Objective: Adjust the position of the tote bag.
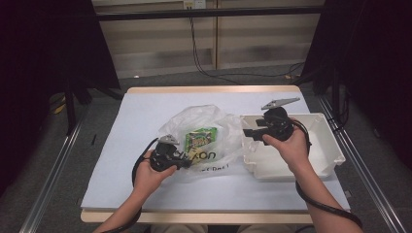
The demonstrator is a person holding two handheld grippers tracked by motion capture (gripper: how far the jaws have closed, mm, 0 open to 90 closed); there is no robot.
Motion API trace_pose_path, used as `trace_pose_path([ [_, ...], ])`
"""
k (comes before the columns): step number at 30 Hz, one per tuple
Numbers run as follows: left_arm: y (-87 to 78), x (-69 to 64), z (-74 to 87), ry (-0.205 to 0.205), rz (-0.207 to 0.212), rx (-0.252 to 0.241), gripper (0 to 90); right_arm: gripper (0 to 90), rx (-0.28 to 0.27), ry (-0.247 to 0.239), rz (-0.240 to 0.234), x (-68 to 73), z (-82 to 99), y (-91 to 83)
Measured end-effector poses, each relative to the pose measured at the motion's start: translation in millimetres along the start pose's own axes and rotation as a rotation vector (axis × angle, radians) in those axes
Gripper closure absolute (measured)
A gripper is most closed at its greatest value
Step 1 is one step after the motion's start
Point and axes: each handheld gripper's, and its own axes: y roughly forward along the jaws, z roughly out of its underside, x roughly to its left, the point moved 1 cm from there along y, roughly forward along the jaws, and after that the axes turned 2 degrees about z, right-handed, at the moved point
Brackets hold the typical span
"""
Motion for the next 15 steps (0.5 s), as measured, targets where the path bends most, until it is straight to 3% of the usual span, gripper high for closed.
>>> trace_pose_path([
  [6, -0.1, -0.1, -0.3, -0.004, 0.004, -0.006, 89.8, 23.8, -0.024, -0.029, -0.023, 12.3, -13.2, -6.0],
  [15, 0.4, -0.6, 0.2, -0.005, 0.007, -0.003, 89.8, 19.7, -0.032, -0.069, -0.049, 27.5, -22.7, -6.4],
])
